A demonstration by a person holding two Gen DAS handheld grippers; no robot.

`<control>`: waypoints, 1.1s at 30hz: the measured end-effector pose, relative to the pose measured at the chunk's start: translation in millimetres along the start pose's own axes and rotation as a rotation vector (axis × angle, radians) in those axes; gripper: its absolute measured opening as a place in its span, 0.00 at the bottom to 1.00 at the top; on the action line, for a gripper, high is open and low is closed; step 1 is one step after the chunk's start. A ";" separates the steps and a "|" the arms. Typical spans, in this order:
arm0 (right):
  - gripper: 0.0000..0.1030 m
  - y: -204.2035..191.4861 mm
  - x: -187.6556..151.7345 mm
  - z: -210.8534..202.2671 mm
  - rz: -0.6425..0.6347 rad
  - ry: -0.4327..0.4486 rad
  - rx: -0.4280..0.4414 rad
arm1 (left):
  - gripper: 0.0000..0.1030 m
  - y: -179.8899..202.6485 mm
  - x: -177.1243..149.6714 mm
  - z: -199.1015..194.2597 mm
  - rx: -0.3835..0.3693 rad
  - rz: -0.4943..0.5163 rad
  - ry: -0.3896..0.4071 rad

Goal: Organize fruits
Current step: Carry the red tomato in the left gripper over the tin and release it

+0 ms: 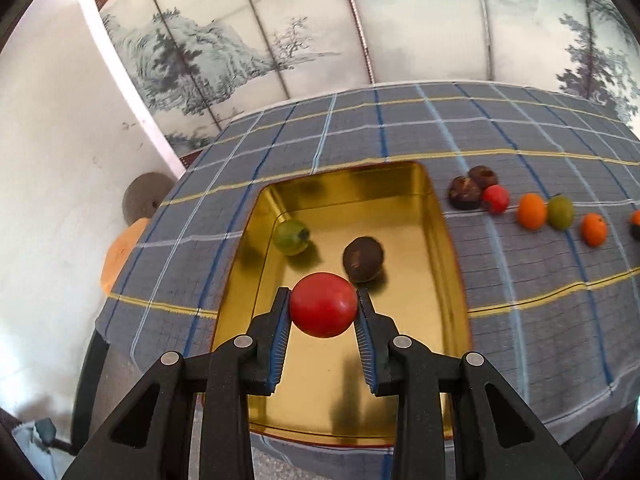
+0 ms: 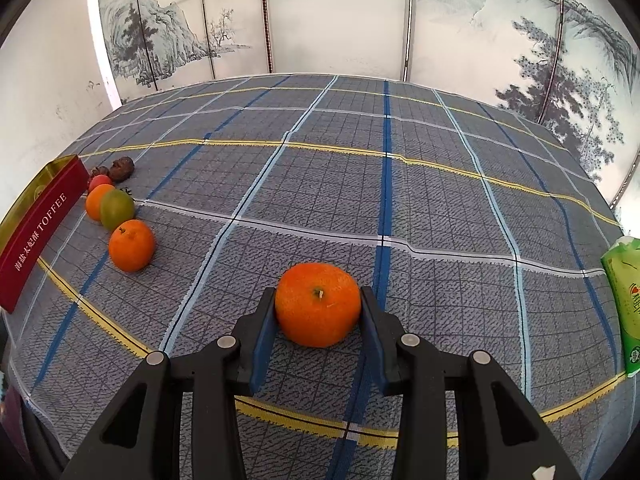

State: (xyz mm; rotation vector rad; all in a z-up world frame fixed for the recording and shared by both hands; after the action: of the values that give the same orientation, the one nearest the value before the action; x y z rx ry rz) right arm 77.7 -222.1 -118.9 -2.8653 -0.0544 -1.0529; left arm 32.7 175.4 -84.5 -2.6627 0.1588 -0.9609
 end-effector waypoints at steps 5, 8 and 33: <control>0.35 -0.5 -0.2 0.1 -0.006 0.000 -0.008 | 0.31 -6.6 -7.8 16.7 0.012 -0.008 -0.028; 0.35 -0.7 -0.1 0.2 -0.006 0.000 -0.008 | 0.31 -9.1 -11.9 23.7 0.018 -0.010 -0.041; 0.35 -1.0 -0.5 -0.5 -0.009 0.000 -0.010 | 0.35 -18.9 -11.1 46.5 0.063 0.008 -0.058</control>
State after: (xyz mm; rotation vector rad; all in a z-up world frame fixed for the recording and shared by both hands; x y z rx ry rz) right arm 76.9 -221.2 -118.8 -2.8770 -0.0621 -1.0576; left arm 53.9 207.0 -119.0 -2.6274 0.1238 -0.8709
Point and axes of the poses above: each gripper's, at about its wrist camera, not at the fingertips, and z roughly the way its jaws point, y to its right, x to its top, the point moved 9 cm from there along z, roughly the way its jaws point, and after that the axes turned 6 degrees about z, right-handed, at the moved point
